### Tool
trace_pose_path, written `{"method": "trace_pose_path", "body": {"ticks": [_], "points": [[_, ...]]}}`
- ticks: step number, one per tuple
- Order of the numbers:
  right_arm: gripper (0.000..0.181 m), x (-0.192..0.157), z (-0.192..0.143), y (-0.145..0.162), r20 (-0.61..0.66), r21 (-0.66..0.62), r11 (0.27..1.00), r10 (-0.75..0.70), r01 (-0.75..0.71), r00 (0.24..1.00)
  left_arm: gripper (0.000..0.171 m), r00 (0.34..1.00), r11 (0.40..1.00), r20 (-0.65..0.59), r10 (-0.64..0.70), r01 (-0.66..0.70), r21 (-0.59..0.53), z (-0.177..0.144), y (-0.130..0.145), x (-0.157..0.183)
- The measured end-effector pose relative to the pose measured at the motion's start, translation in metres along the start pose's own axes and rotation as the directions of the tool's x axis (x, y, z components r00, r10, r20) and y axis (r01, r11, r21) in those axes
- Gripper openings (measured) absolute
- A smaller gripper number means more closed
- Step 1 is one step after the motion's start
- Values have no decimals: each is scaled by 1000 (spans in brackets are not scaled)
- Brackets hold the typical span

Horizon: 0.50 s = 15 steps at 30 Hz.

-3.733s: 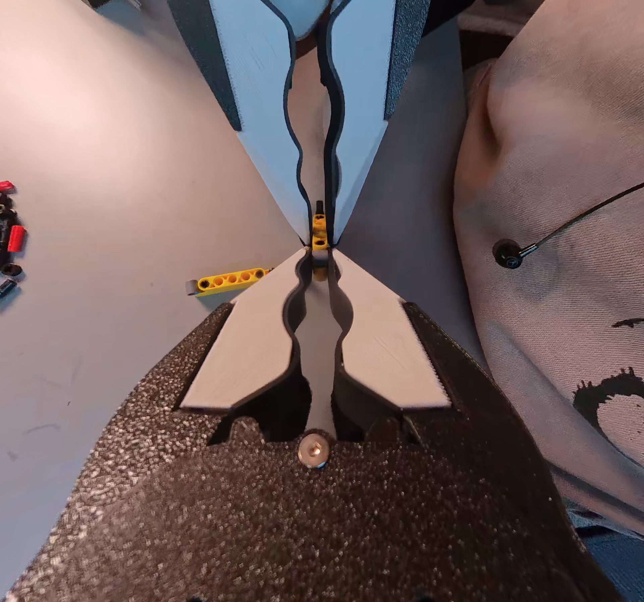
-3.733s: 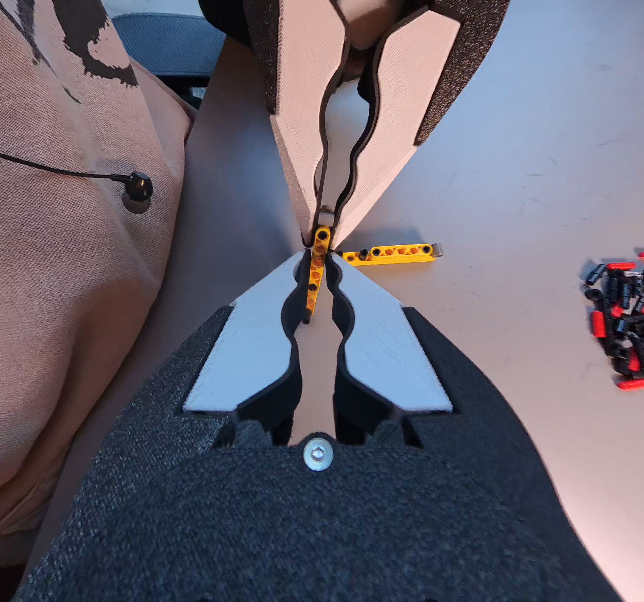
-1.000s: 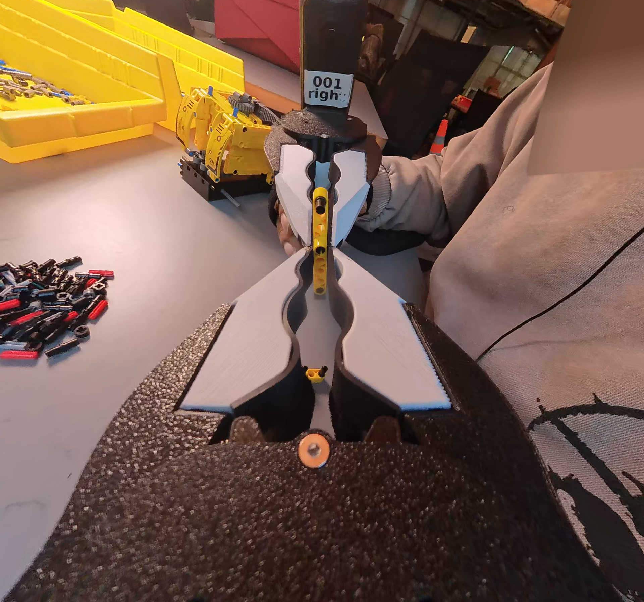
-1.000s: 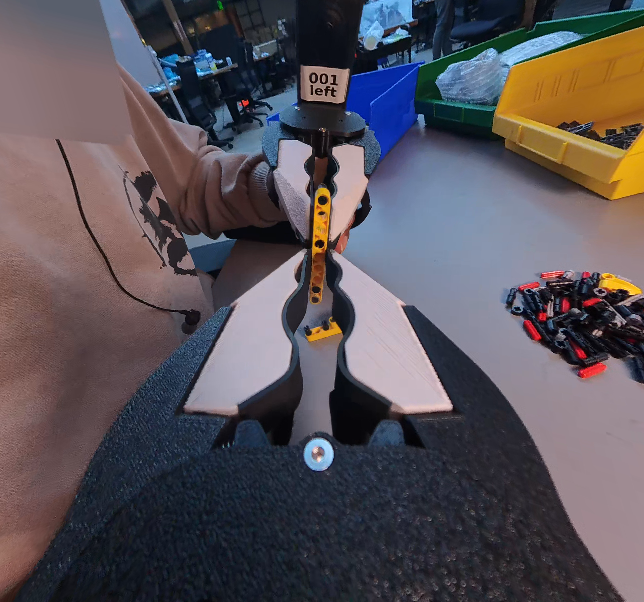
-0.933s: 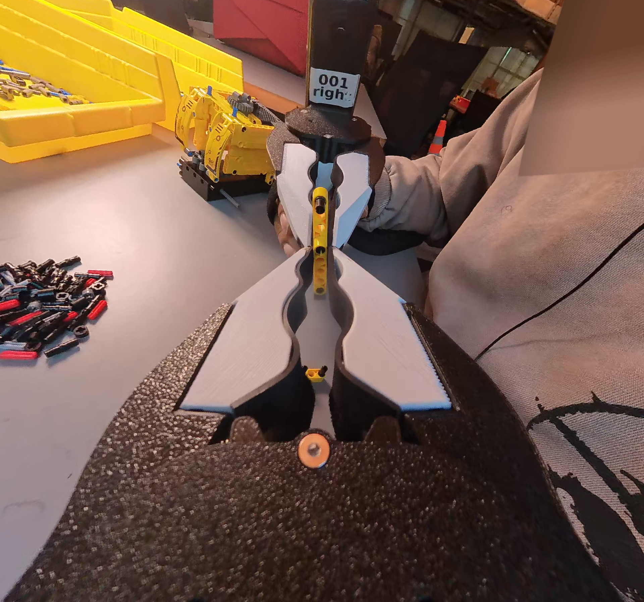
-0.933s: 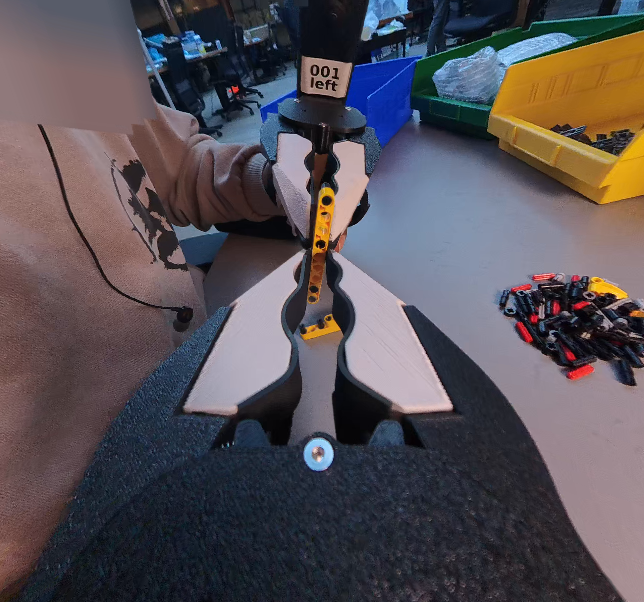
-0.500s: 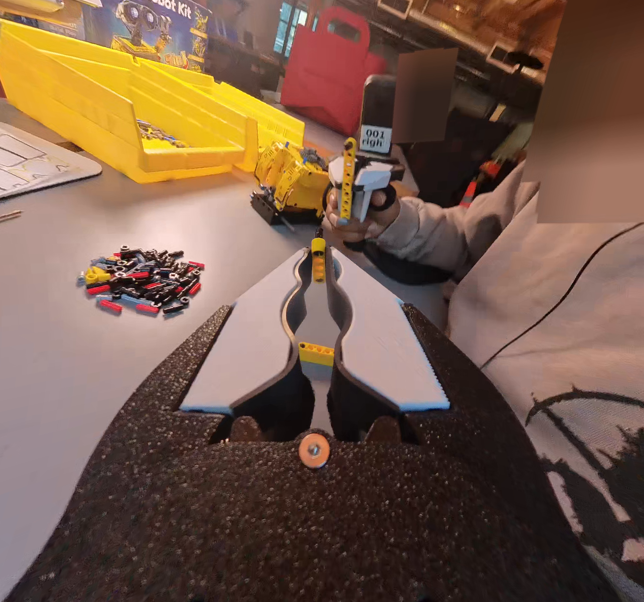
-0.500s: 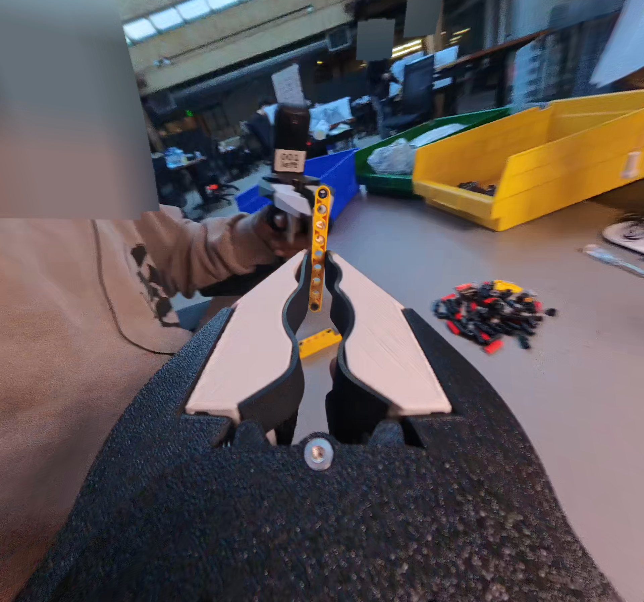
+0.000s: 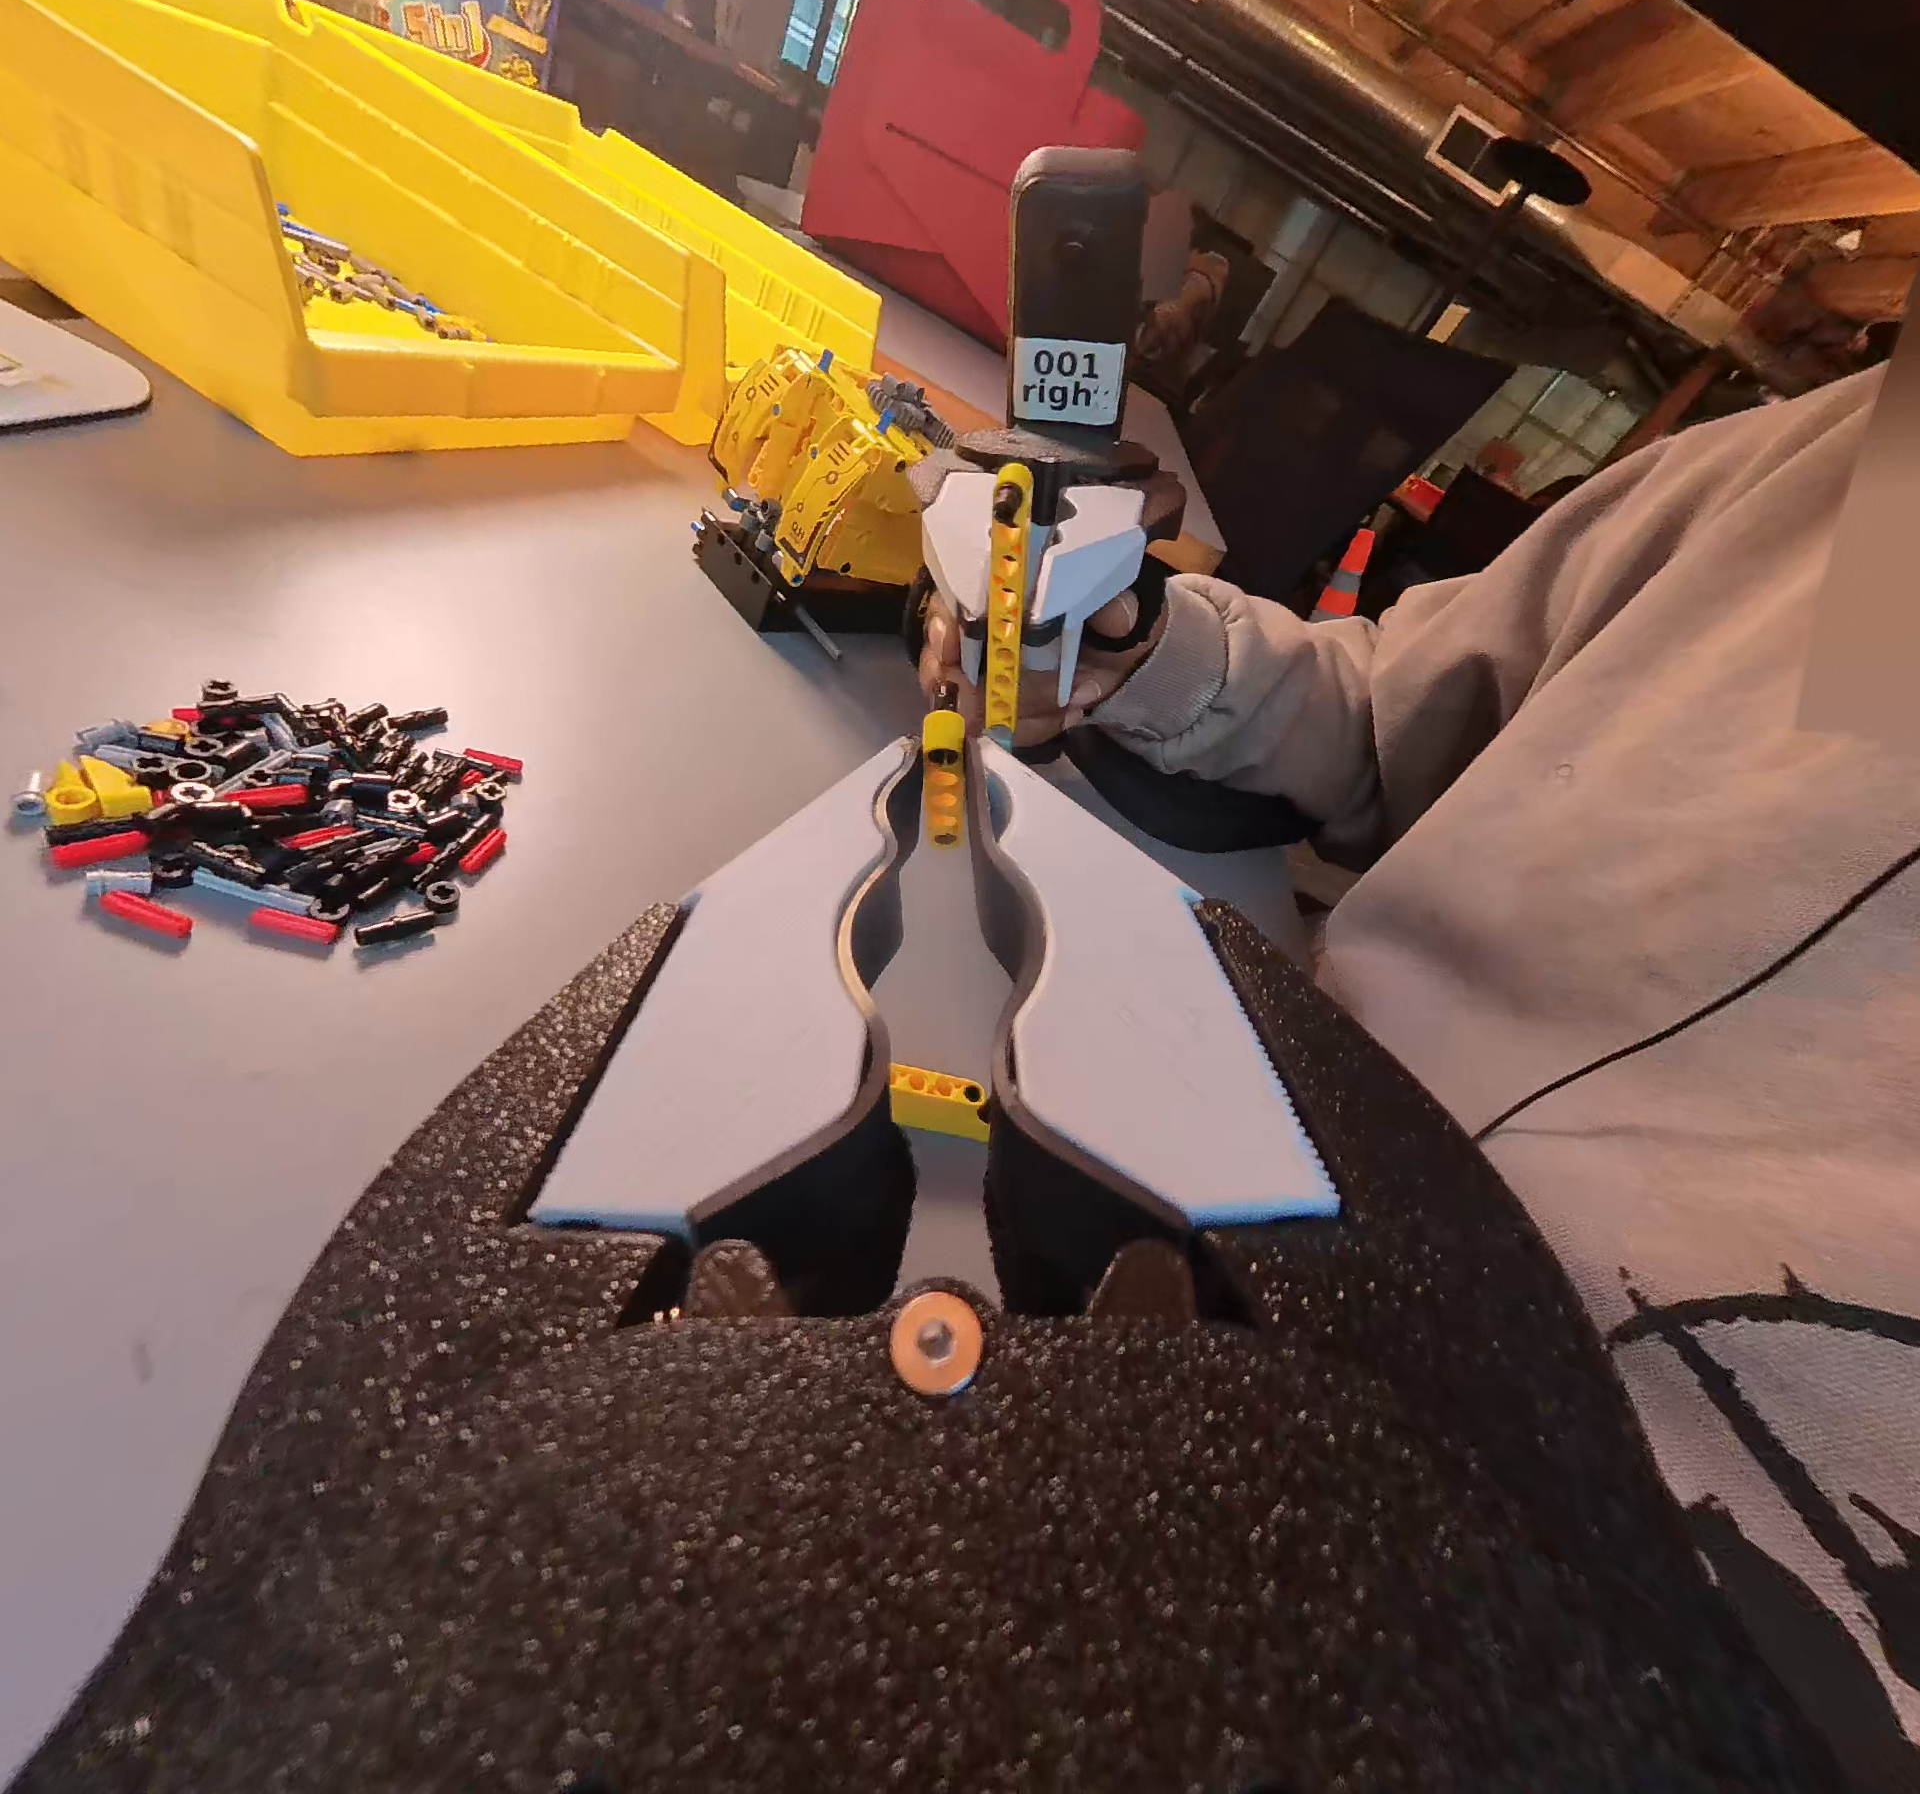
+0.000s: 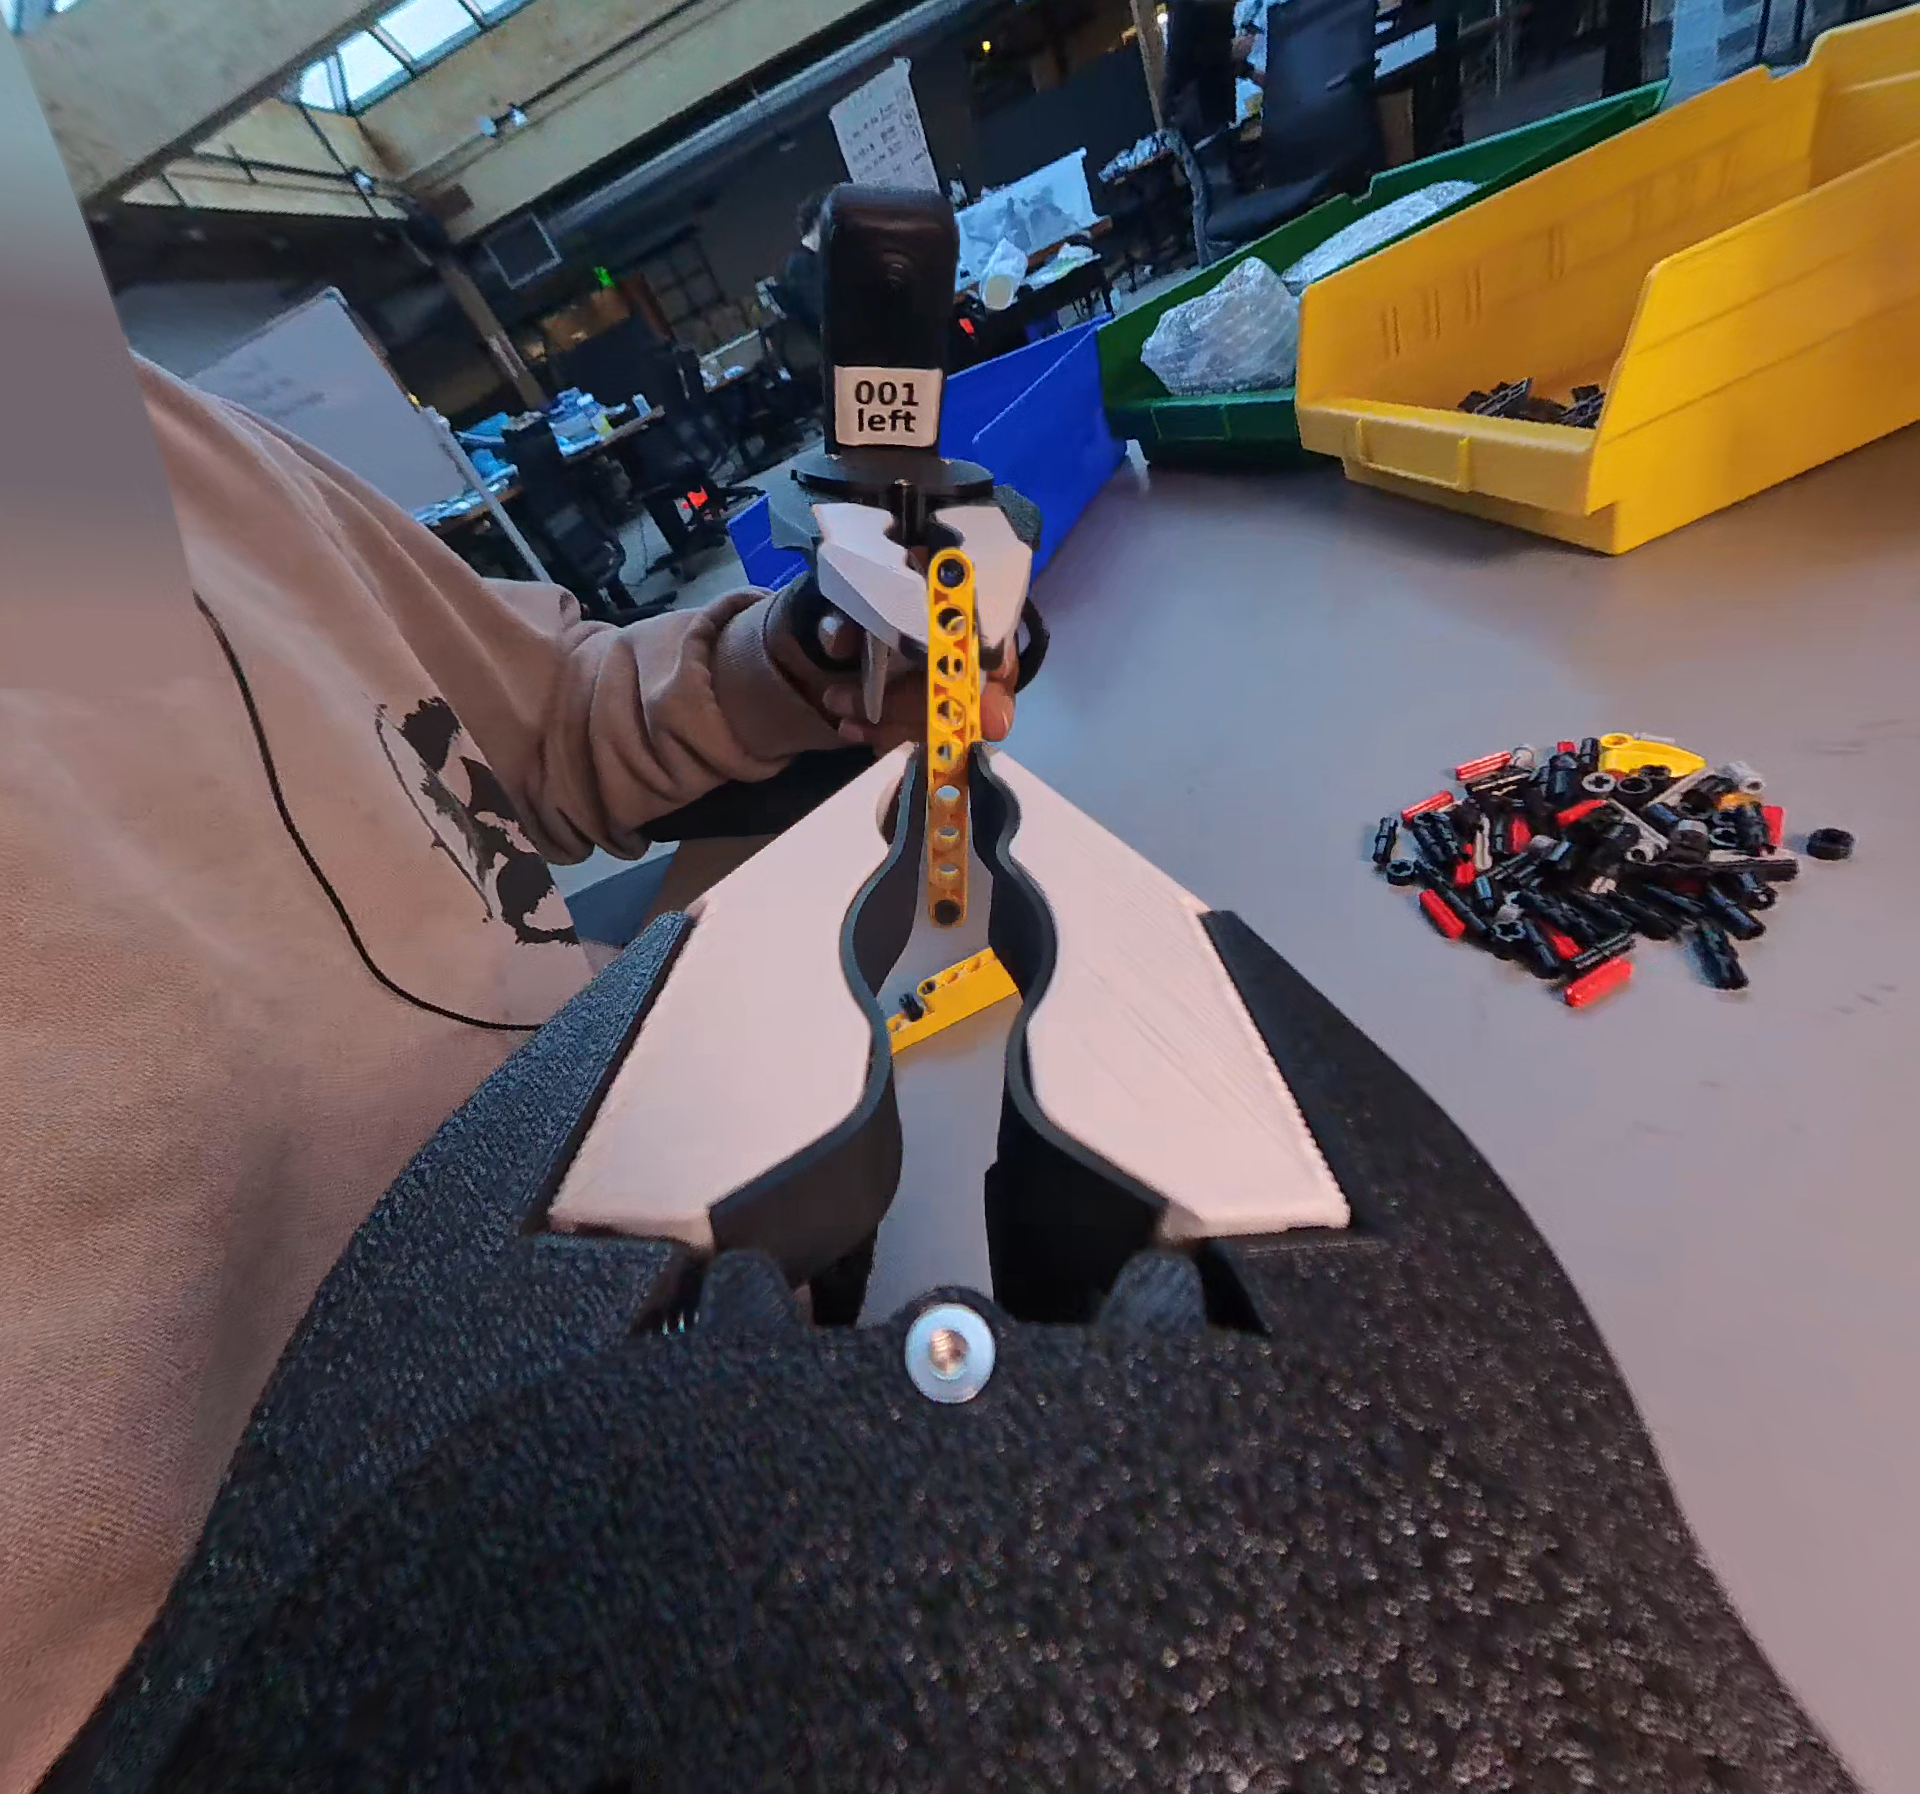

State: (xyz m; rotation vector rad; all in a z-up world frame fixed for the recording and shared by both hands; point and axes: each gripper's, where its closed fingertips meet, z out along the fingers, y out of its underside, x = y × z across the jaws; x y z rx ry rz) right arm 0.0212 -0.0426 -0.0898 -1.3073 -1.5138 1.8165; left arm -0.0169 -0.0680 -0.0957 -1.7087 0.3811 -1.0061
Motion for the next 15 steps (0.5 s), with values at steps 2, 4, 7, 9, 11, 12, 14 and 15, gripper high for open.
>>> {"method": "trace_pose_path", "body": {"ticks": [2,4,7,9,11,12,14,15], "points": [[7,0,2,2,2,-3,1000,10,-10,1000,6,1000,999,23,13,-12,-43,7,5,-6],[7,-1,2,2,13,7,1000,28,-28,1000,7,998,994,51,48,-42,-104,15,12,-14],[7,-2,0,-1,29,33,997,63,-64,998,7,998,985,37,56,-49,-168,29,17,-20],[7,-1,-2,-5,39,61,994,89,-91,995,7,997,979,28,76,-69,-193,38,17,-25],[7,0,-4,-7,42,77,991,109,-112,993,7,991,965,18,132,-124,-231,44,20,-28],[7,1,-5,-7,37,81,990,112,-114,993,7,987,958,19,161,-152,-244,46,22,-28],[7,4,-7,-6,20,73,991,107,-108,994,7,984,955,12,179,-171,-244,46,26,-27],[7,6,-7,-4,4,63,993,102,-102,995,7,984,957,9,177,-170,-234,45,28,-25]]}}
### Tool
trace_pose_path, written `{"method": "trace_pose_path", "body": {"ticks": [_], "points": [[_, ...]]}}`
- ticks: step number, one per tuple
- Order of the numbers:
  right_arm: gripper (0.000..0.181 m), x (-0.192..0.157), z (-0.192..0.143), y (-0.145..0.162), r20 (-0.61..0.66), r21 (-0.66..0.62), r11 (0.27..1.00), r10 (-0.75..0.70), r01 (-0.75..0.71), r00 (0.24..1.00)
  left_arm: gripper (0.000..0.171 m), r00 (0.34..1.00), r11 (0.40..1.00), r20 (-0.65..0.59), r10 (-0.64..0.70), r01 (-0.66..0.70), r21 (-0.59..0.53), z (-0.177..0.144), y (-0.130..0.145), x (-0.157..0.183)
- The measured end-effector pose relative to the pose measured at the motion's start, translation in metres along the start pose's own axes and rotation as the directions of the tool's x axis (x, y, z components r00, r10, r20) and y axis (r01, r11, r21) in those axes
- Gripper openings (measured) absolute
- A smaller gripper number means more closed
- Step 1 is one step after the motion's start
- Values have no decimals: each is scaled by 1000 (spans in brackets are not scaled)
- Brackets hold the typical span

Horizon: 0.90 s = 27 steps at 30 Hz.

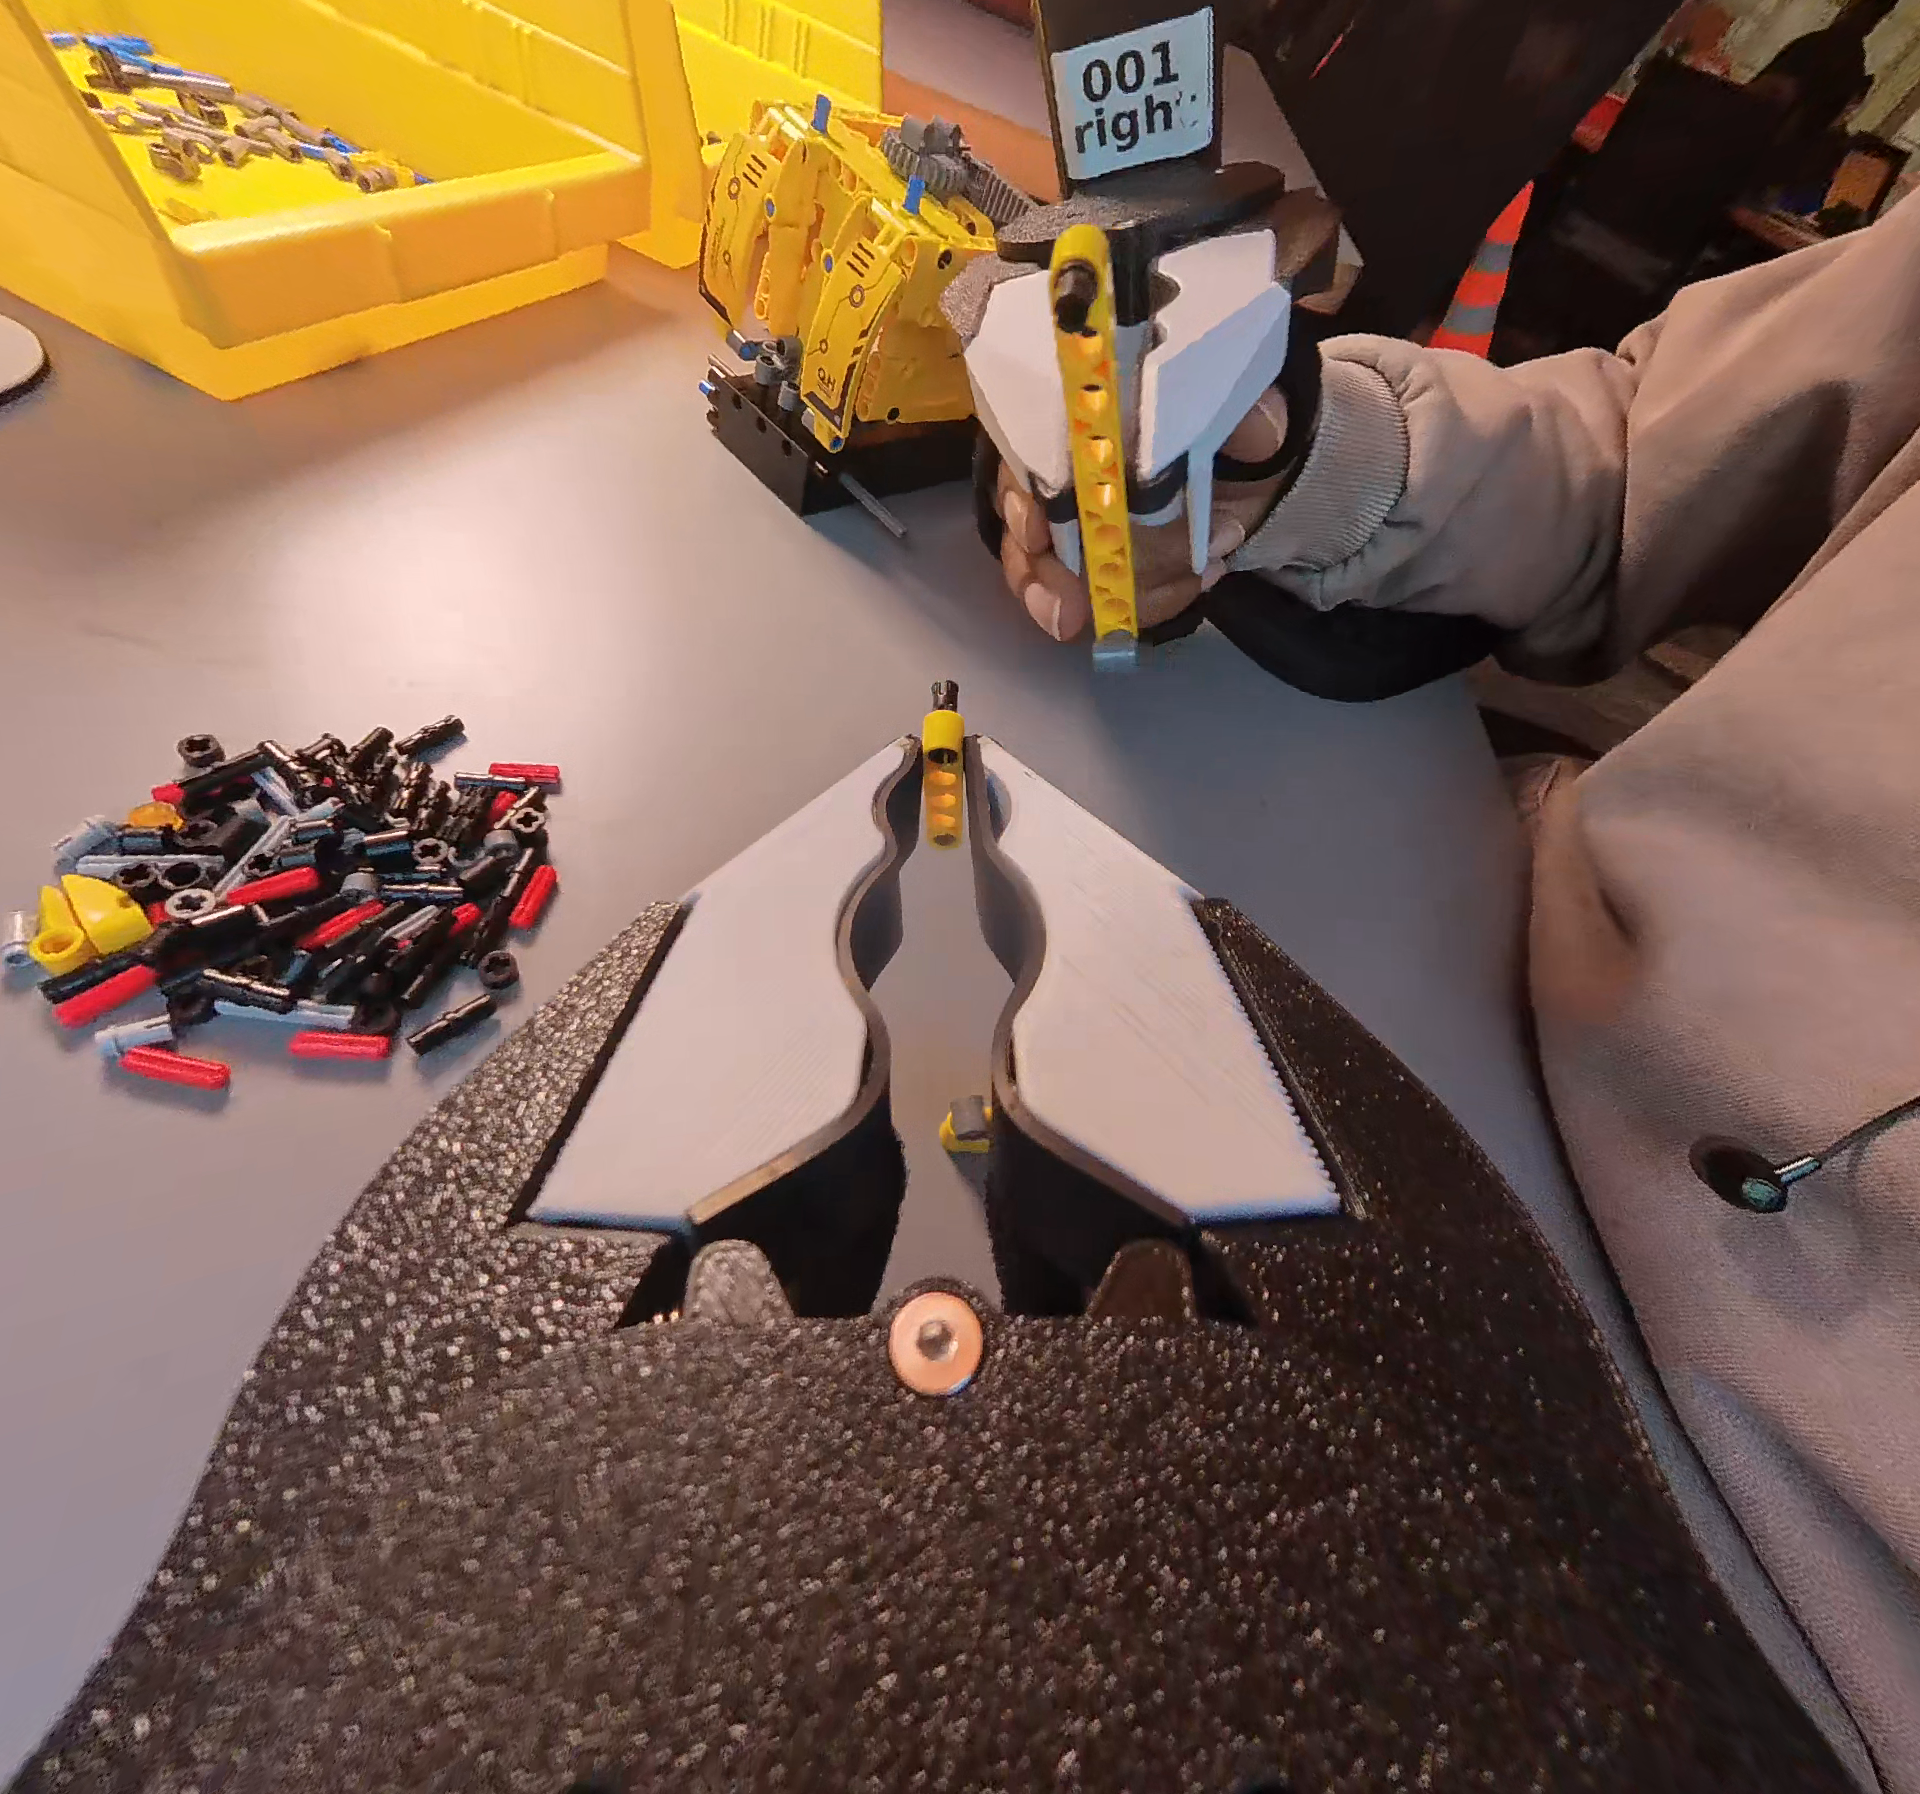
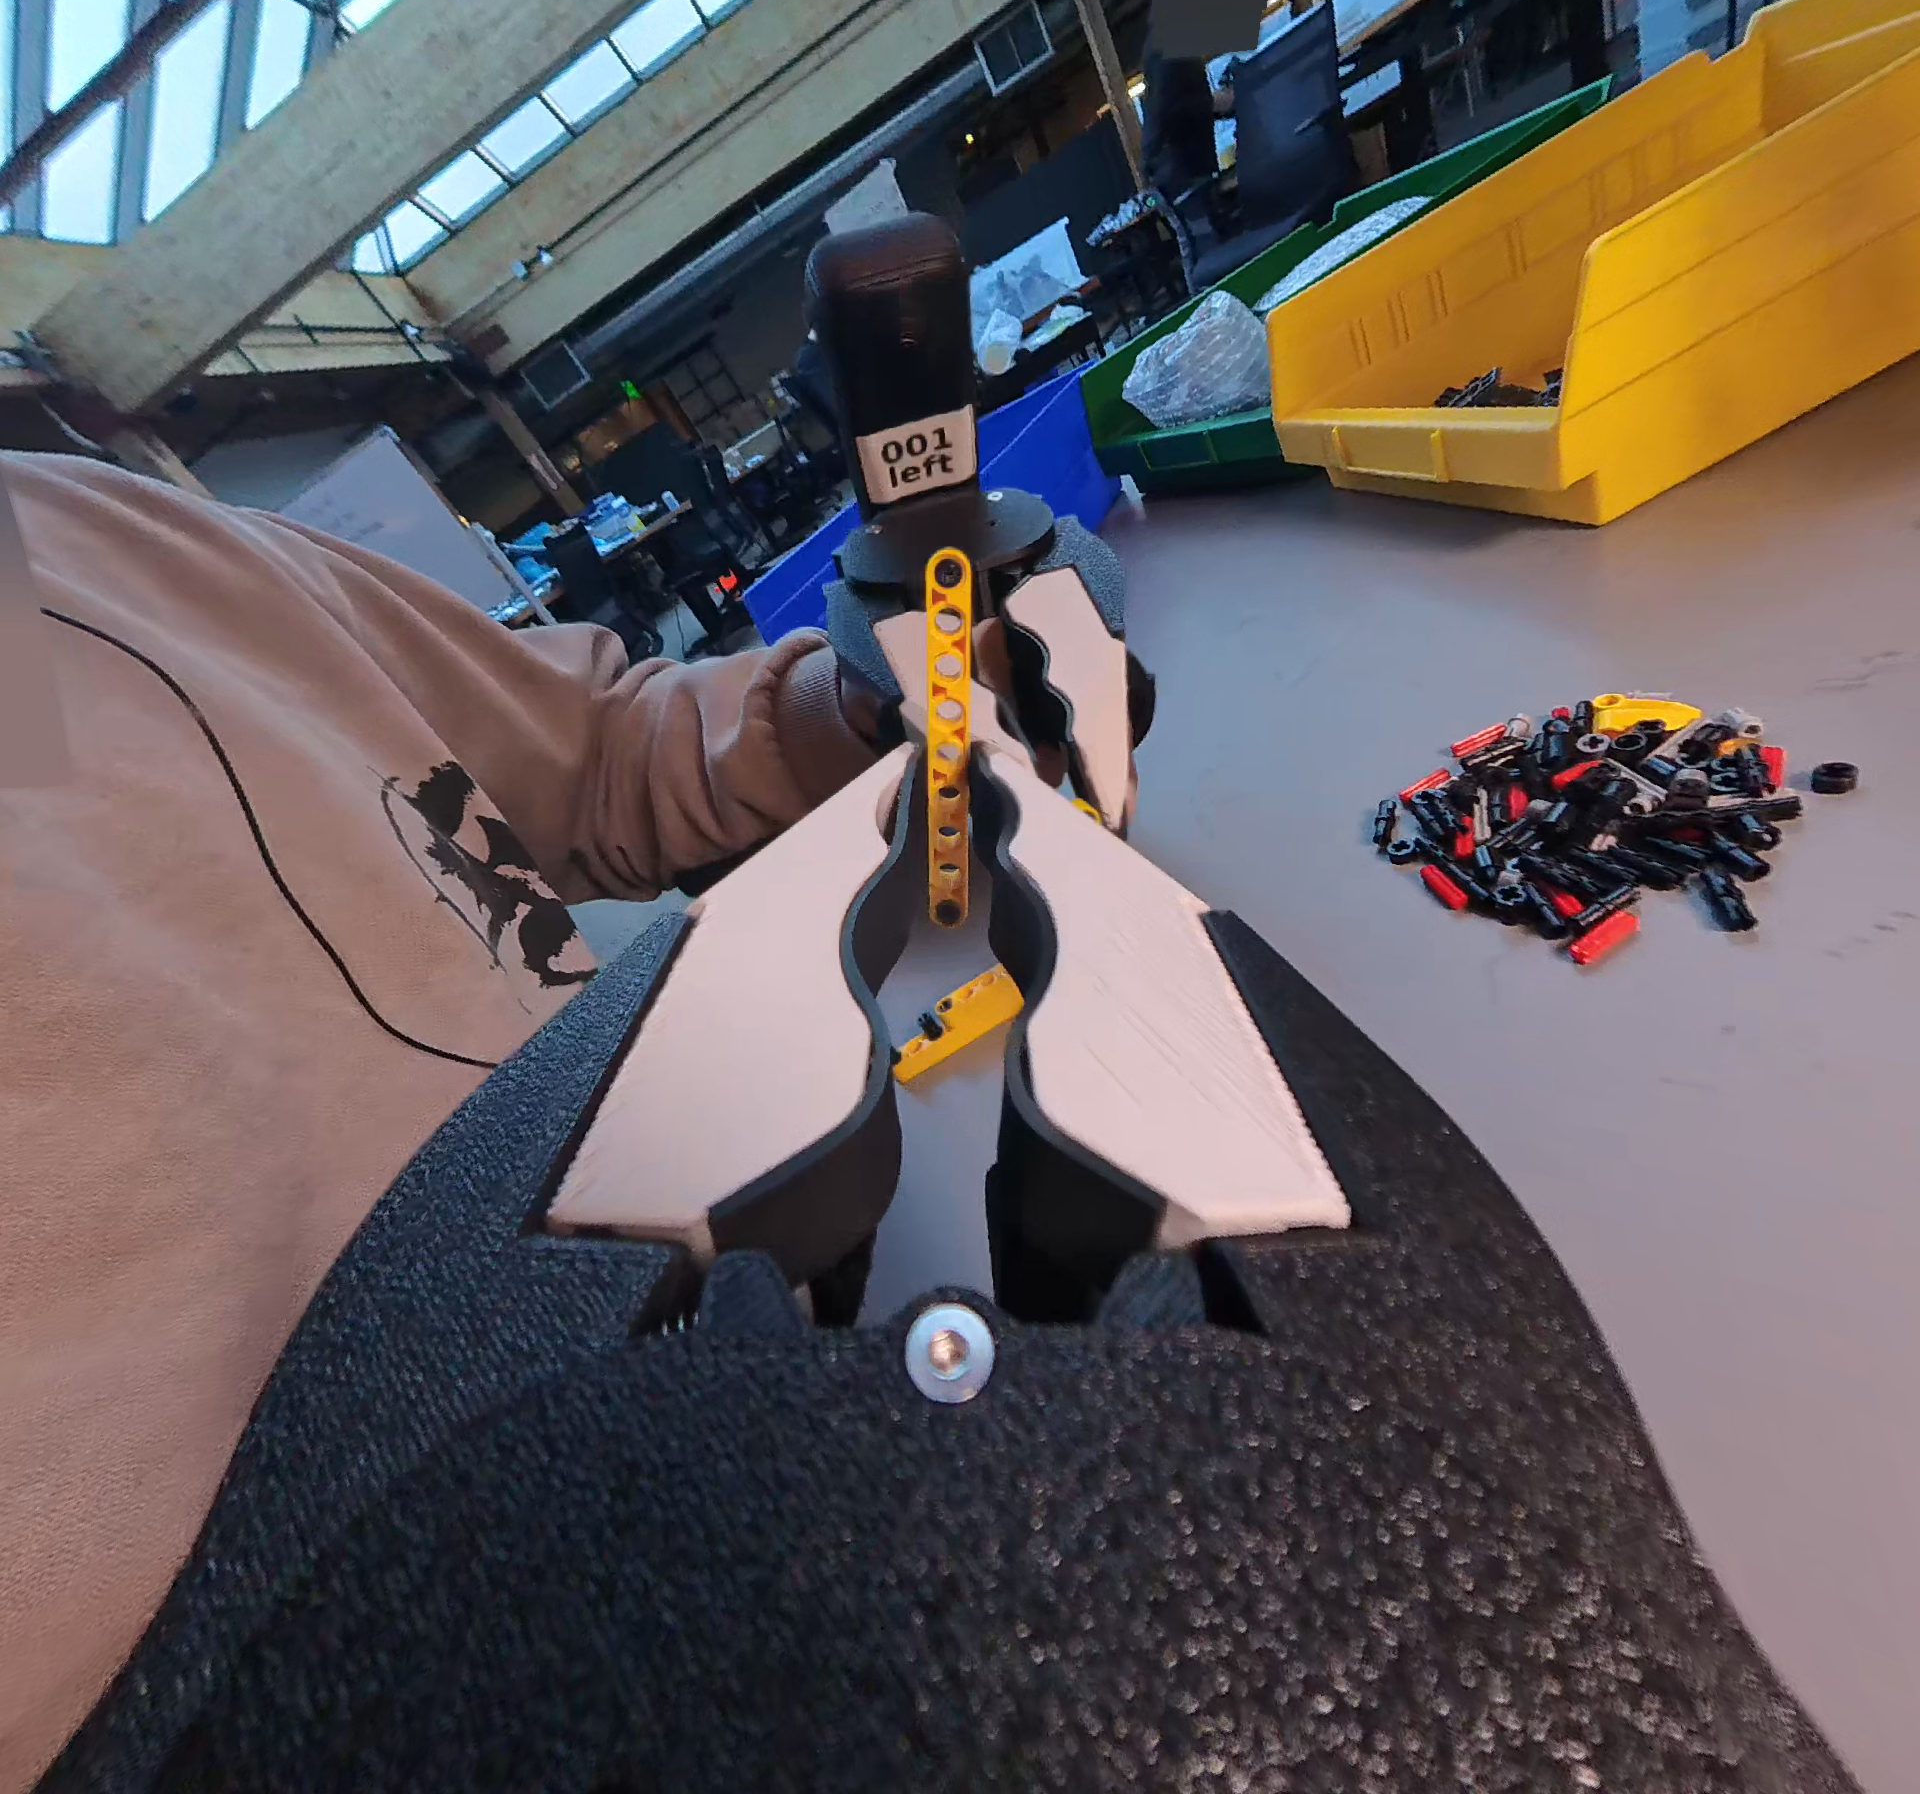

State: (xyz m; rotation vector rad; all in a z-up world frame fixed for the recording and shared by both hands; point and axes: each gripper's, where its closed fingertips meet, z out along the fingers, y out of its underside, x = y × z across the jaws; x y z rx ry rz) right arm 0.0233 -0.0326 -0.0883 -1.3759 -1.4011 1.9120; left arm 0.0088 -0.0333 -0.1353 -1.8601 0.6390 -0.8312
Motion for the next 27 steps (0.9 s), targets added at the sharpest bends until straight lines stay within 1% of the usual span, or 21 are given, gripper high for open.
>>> {"method": "trace_pose_path", "body": {"ticks": [3,5,7,9,12,15,16,17,18,21,22,24,26,27], "points": [[7,10,1,9,-53,-64,997,-34,30,998,7,1000,999,-6,0,0,33,-6,0,5],[7,20,2,21,-110,-141,988,-72,57,991,7,1000,998,20,18,-19,53,-13,-1,4],[7,30,2,34,-168,-225,972,-112,73,979,7,1000,997,22,7,-8,78,-18,-3,3],[7,41,0,48,-230,-322,943,-169,89,958,7,1000,994,-1,-14,14,112,-23,-6,5],[7,54,-3,67,-286,-455,882,-277,125,917,7,999,989,-32,-33,38,145,-26,-11,7],[8,59,-3,79,-285,-549,817,-380,175,880,6,998,987,-41,-47,53,150,-25,-10,7],[14,58,-2,80,-276,-557,808,-398,192,875,6,998,988,-43,-45,51,147,-24,-9,7],[19,57,-1,77,-276,-545,813,-405,206,871,6,998,988,-45,-36,42,146,-23,-9,9],[21,54,0,70,-271,-509,831,-402,225,874,6,999,988,-47,-22,29,148,-23,-10,11],[44,23,9,32,-188,-282,919,-335,276,923,6,998,988,-41,39,-32,149,-22,-11,18],[49,13,10,25,-152,-231,931,-323,284,934,6,997,987,-41,65,-58,151,-21,-11,21],[49,1,14,22,-104,-196,934,-324,300,940,7,992,983,-60,107,-96,159,-20,-12,29],[45,-8,18,29,-60,-206,923,-343,324,938,7,988,980,-78,133,-119,161,-18,-12,35],[40,-10,20,32,-49,-214,917,-355,338,933,7,986,979,-87,145,-130,157,-18,-11,39]]}}
